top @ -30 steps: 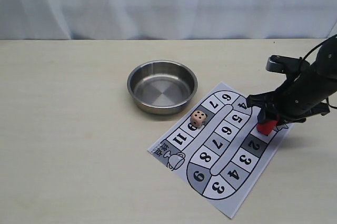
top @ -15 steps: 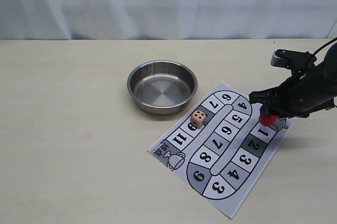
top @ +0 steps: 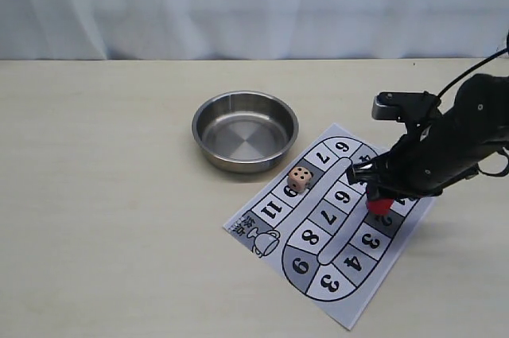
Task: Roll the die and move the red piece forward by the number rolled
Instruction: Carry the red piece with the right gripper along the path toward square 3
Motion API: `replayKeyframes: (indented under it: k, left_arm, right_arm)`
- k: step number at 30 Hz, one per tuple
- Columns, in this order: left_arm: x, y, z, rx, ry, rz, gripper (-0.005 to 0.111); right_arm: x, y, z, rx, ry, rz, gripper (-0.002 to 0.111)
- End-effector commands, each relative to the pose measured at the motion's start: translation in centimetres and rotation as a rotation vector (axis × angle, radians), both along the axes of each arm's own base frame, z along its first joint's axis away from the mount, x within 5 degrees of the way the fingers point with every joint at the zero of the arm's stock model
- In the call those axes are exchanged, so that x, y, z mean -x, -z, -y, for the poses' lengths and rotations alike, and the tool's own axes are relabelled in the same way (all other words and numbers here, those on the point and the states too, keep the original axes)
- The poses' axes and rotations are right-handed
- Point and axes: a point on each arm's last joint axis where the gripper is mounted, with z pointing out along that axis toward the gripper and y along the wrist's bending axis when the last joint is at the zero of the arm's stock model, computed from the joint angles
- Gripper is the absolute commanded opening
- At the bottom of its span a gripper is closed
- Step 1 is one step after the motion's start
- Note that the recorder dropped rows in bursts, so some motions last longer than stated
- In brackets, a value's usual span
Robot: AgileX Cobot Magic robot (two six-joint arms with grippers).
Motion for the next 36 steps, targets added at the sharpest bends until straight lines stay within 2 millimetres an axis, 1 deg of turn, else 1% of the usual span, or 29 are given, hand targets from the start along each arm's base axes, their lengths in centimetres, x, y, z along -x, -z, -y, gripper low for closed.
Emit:
replayKeyframes:
  k: [1,3,5,6,8,10,11,12,13,14,16,20,22,23,24,27,30,36]
  left_arm:
    - [0.0,-0.3,0.0,0.007,0.000,0.018,0.000]
    - [0.0,-0.3,0.0,0.007,0.000,0.018,0.000]
    - [0.0,-0.3,0.0,0.007,0.000,0.018,0.000]
    - [0.0,-0.3,0.0,0.007,0.000,0.018,0.000]
    - [0.0,-0.3,0.0,0.007,0.000,0.018,0.000]
    - [0.0,-0.3,0.0,0.007,0.000,0.018,0.000]
    - [0.0,-0.3,0.0,0.007,0.000,0.018,0.000]
    - [0.0,-0.3,0.0,0.007,0.000,0.018,0.000]
    - [0.0,-0.3,0.0,0.007,0.000,0.018,0.000]
    - [0.0,-0.3,0.0,0.007,0.000,0.018,0.000]
    - [0.0,-0.3,0.0,0.007,0.000,0.018,0.000]
    - [0.0,-0.3,0.0,0.007,0.000,0.018,0.000]
    - [0.0,-0.3,0.0,0.007,0.000,0.018,0.000]
    - [0.0,-0.3,0.0,0.007,0.000,0.018,0.000]
    - [0.0,-0.3,0.0,0.007,0.000,0.018,0.000]
    - [0.0,-0.3,0.0,0.007,0.000,0.018,0.000]
    - [0.0,-0.3,0.0,0.007,0.000,0.018,0.000]
    - [0.0,-0.3,0.0,0.007,0.000,0.018,0.000]
  right_arm:
    - [0.6,1.5,0.2,0.014,0.004,0.008,0.004]
    - [0.7,2.4,0.3,0.022,-0.003,-0.010,0.004]
    - [0.7,2.3,0.3,0.022,-0.003,-0.007,0.004]
    - [0.7,1.9,0.3,0.019,-0.003,0.006,0.004]
    - [1.0,0.1,0.3,0.009,-0.004,0.049,0.004]
    - [1.5,-1.3,0.3,-0.004,-0.004,0.059,0.004]
    - [1.7,-1.5,0.0,-0.007,-0.012,0.058,0.004]
    - [2.2,-1.9,-1.0,-0.004,-0.055,0.054,0.004]
    - [2.4,-1.9,-1.4,-0.001,-0.075,0.045,0.004]
    - [2.8,-1.8,-2.6,0.000,-0.118,0.041,0.004]
    - [3.0,-1.7,-3.2,-0.007,-0.118,0.032,0.004]
    - [3.2,-1.3,-3.1,-0.007,-0.108,0.020,0.004]
    - [3.5,-0.3,-2.9,-0.002,-0.094,0.013,0.004]
    - [3.7,0.7,-2.8,0.003,-0.091,0.005,0.004]
    - [3.8,1.2,-2.8,0.007,-0.090,-0.006,0.004]
    - [3.8,2.0,-2.7,0.027,-0.104,-0.026,0.004]
    - [3.8,1.8,-2.7,0.024,-0.104,-0.011,0.004]
    - [4.0,0.1,-2.6,0.010,-0.104,0.033,0.004]
